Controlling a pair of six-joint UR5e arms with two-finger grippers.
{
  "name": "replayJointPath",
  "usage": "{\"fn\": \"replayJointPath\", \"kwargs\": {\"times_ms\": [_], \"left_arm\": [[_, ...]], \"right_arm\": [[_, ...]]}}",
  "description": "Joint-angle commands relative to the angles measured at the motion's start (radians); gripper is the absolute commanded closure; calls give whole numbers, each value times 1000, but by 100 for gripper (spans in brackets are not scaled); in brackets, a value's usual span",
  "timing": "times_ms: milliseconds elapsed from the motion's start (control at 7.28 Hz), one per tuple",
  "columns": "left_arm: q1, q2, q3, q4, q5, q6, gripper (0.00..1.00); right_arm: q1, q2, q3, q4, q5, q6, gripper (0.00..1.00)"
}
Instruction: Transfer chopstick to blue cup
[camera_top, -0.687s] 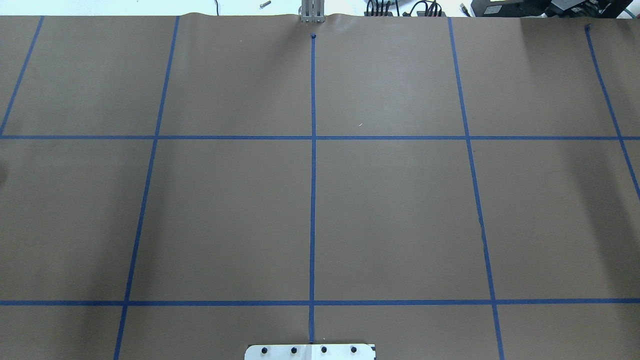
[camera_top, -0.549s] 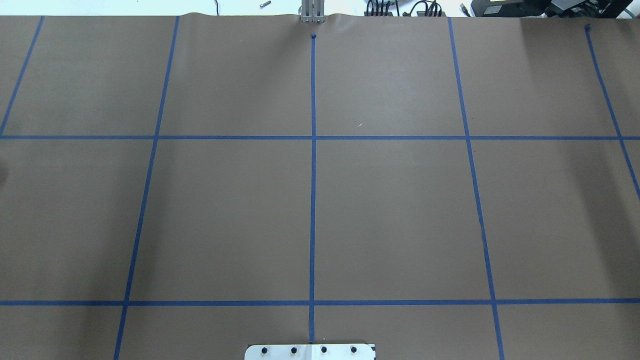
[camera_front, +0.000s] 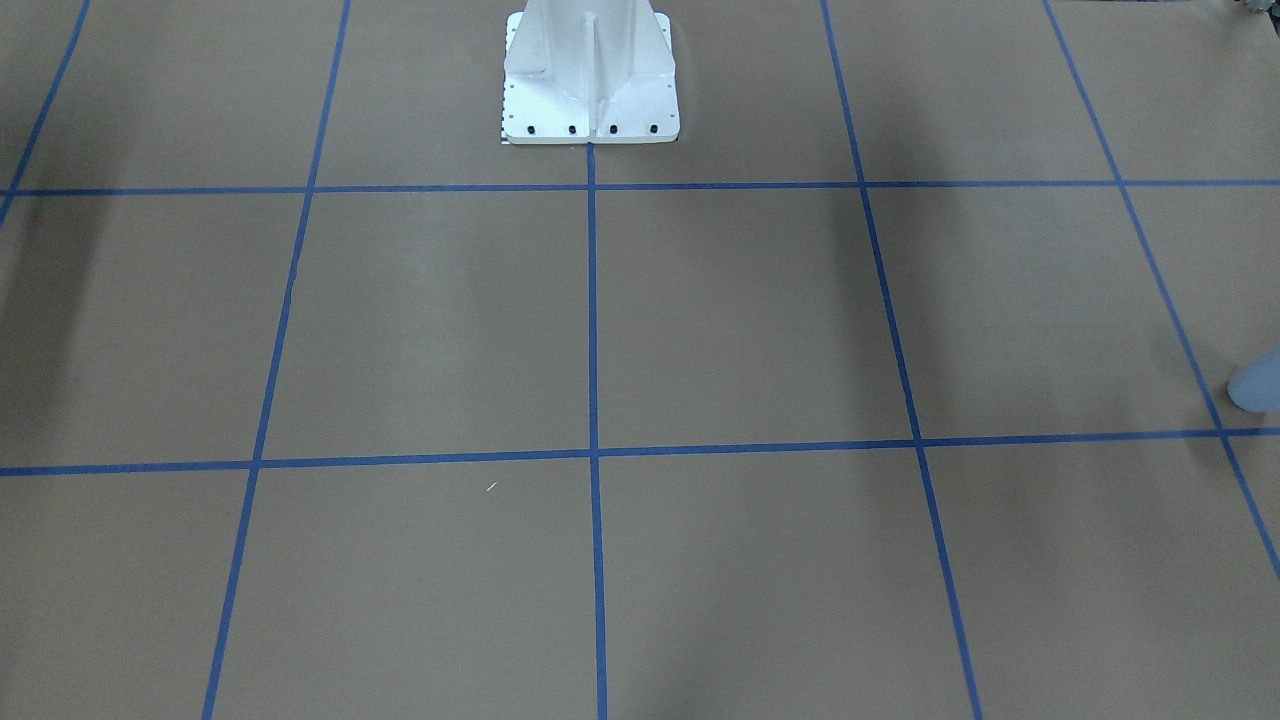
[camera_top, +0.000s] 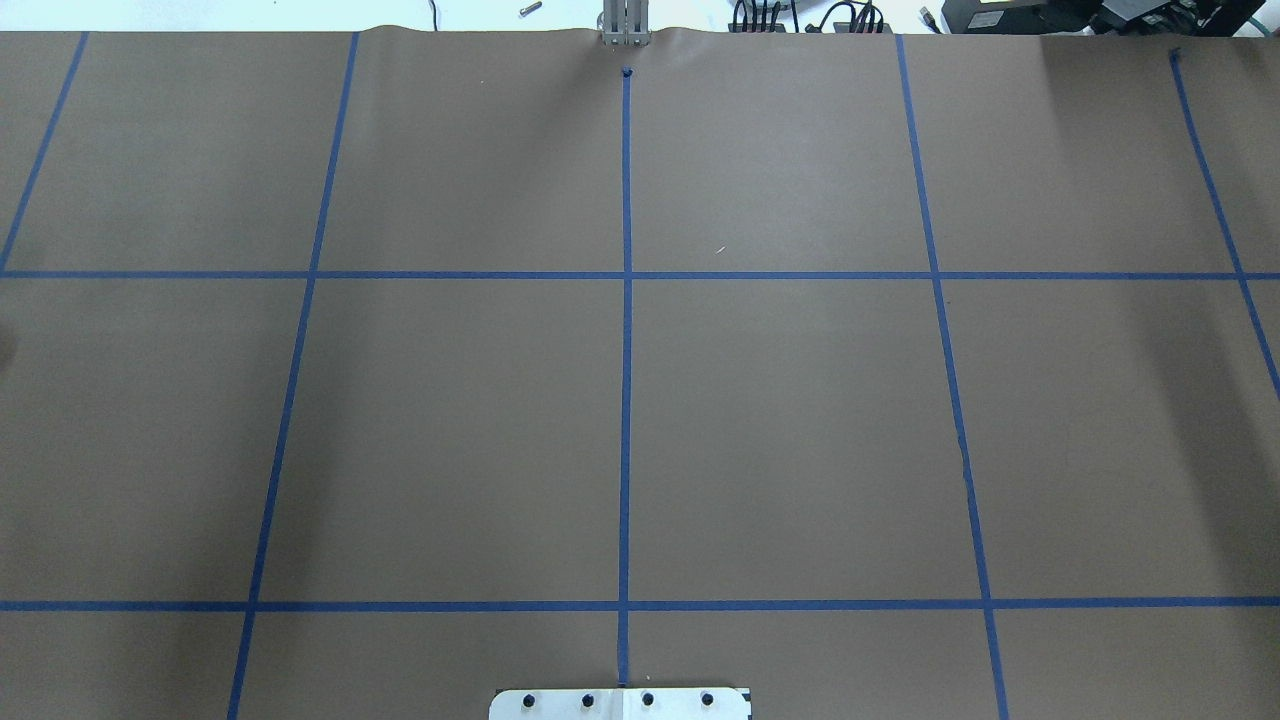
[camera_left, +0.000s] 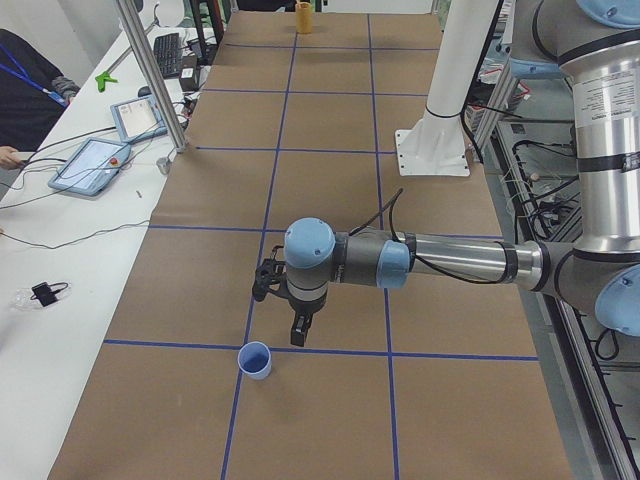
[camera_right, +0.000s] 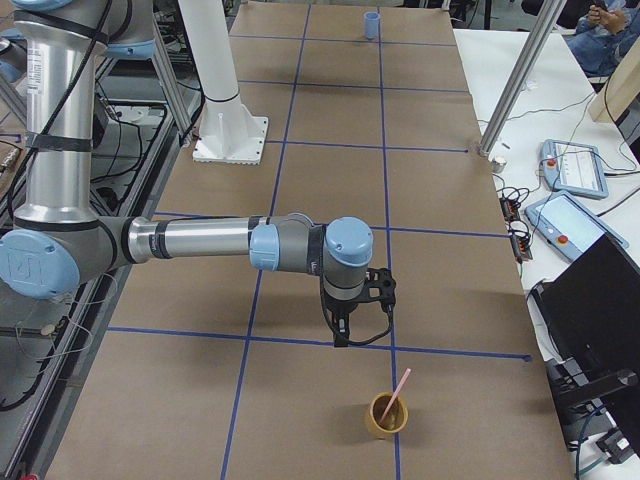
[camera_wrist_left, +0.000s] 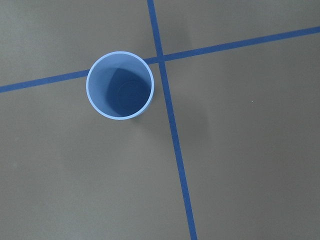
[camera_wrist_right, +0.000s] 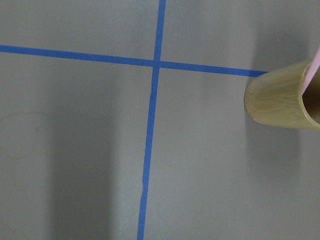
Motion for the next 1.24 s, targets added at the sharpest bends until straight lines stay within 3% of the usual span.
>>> {"fn": "replayJointPath", "kwargs": {"times_ms": [0,275,687,824,1099], "left_arm": [[-1,2,-51,2,5,1,1],[1,-30,-39,2,7,0,1],[-2,-114,-31,-12,2,-9,1],[-1,-169,25,-58,2,-13,1],[-2,-181,48,-86,-1,4,1]], "right_arm": [[-2,2,-5,1,3,-2,0],[-2,11,74,2,6,4,0],[0,29,73,92,11,7,0],[-2,31,55,146,18,8,0],[0,11,17,252,61,4,0]]}}
